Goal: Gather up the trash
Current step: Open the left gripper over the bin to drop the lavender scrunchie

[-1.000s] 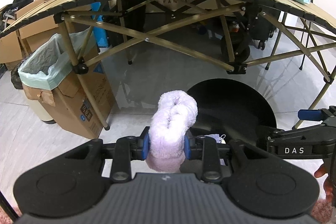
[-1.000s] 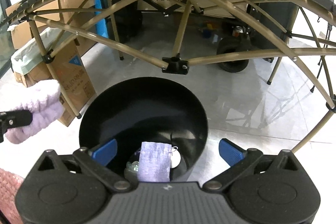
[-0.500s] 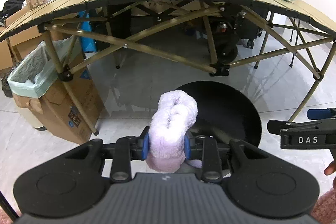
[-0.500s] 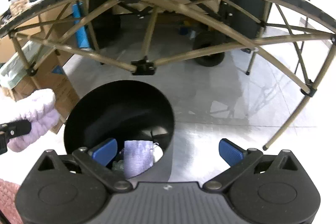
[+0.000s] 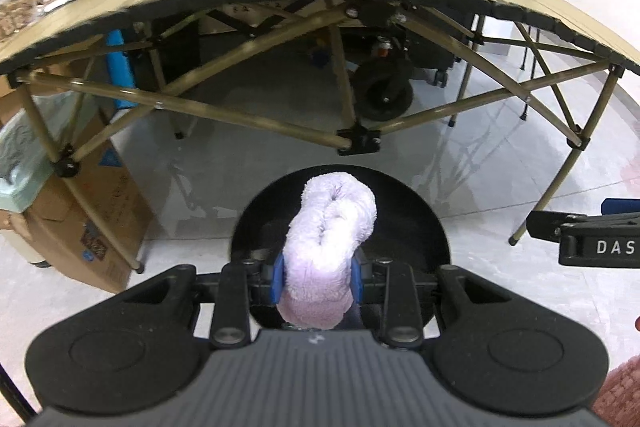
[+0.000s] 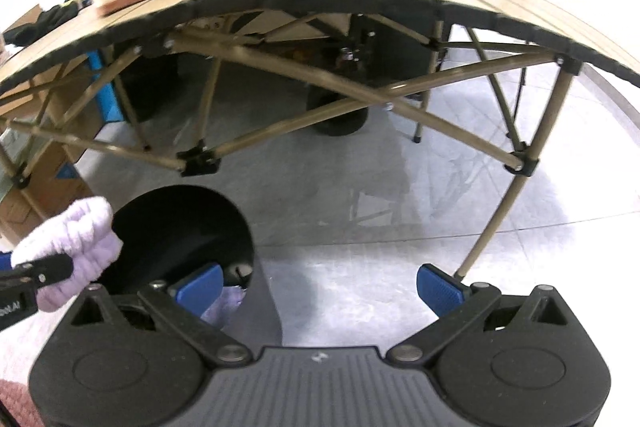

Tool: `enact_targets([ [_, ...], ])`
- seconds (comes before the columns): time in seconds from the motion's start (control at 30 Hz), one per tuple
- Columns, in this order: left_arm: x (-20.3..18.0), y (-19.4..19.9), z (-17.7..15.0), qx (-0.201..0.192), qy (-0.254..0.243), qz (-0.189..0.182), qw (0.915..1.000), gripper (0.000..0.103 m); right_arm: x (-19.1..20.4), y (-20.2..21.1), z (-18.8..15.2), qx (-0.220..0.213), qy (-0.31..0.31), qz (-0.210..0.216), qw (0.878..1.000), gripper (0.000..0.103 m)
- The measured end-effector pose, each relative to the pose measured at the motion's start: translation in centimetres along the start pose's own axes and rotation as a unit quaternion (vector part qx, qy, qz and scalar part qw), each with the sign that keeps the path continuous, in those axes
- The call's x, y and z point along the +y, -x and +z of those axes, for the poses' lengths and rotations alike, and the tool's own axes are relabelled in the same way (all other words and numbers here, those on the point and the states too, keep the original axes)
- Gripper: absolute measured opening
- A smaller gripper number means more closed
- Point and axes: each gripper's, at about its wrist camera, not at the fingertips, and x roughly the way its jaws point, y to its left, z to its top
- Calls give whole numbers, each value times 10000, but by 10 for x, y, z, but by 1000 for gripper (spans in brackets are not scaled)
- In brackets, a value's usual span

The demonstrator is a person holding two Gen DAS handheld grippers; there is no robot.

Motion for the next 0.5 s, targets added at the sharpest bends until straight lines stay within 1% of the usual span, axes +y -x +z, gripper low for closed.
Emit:
enact_targets([
  [0.13, -8, -15, 1, 141, -13, -154, 9998, 31, -8, -2, 0, 4, -108, -98, 9999, 103],
  [0.27, -13, -28, 0, 313, -16, -220, 9993, 31, -10, -8, 1, 54, -108, -127, 9998, 103],
  [0.37, -18, -33, -2, 354, -75, -274, 9990, 32, -8, -9, 1, 68, -86, -121, 9999, 103],
  [0.4, -19, -33, -3, 355, -89, -288, 9989, 35, -8, -9, 1, 70, -81, -119, 9999, 103],
  [0.47, -20, -34, -4, 364, -106, -268, 9989, 53, -8, -11, 2, 81, -85, -118, 9999, 103],
  [0.5, -20, -34, -4, 381, -108, -183, 9990, 73, -9, -12, 2, 93, -89, -118, 9998, 103],
])
